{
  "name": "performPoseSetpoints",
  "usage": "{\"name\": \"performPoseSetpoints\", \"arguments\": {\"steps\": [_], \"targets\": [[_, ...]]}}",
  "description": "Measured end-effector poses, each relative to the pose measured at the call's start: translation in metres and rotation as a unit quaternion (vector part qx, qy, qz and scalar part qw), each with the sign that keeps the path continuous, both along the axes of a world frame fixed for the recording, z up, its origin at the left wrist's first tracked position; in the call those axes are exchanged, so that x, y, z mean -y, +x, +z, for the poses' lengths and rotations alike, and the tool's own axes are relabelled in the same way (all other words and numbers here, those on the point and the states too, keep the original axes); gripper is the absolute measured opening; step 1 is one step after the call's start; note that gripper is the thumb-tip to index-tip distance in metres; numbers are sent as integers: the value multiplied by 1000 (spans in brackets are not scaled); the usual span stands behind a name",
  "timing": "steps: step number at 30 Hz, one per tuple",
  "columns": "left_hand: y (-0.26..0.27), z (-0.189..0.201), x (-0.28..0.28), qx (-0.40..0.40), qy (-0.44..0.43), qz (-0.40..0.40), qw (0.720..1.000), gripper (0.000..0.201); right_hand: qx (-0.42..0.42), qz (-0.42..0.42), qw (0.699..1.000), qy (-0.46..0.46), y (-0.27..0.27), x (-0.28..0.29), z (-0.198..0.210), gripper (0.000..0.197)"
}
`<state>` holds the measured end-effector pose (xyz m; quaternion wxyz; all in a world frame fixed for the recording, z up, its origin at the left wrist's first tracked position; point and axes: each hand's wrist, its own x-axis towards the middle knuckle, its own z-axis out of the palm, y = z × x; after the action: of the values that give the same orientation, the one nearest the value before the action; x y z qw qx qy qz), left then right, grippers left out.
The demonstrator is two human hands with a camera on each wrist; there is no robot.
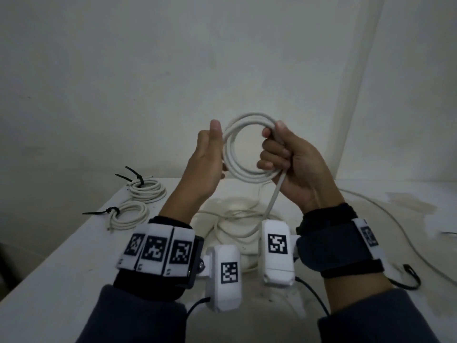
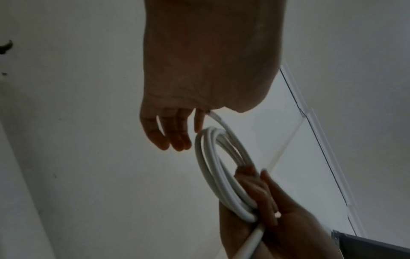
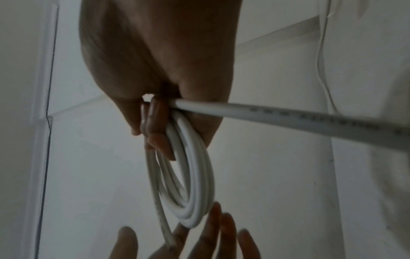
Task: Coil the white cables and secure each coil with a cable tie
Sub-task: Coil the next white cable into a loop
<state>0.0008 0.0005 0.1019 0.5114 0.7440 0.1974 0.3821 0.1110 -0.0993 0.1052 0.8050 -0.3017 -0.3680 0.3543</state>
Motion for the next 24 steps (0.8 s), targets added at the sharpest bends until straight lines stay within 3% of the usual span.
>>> {"name": "performPoseSetpoints", "arguments": {"steps": [4,8,10,11,14,18,21,24], "targets": [[-6,-1,-5,-147,-77,-44,985,69,-73,-14,994,79,12,7,0,30],[-7,-14,-4,-399,-66,-149,902,82,-93,-10,986,135,10,7,1,27],[-4,-20,-1,-449,-73,-184,872,81,-97,2,984,148,7,6,2,27],[-3,-22,-1,-450,-77,-188,870,78,-98,8,984,150,5,5,3,28],[-3,-22,-3,-367,-112,-176,907,62,-92,15,985,147,-1,3,4,26],[-2,-15,-13,-76,-203,-130,967,21,-79,-4,989,128,-4,0,5,25],[-4,-4,-15,117,-196,-82,970,15,-74,-20,992,98,-3,-3,1,27],[-7,3,-13,204,-158,-69,964,17,-75,3,994,78,-5,-7,-5,29]]}}
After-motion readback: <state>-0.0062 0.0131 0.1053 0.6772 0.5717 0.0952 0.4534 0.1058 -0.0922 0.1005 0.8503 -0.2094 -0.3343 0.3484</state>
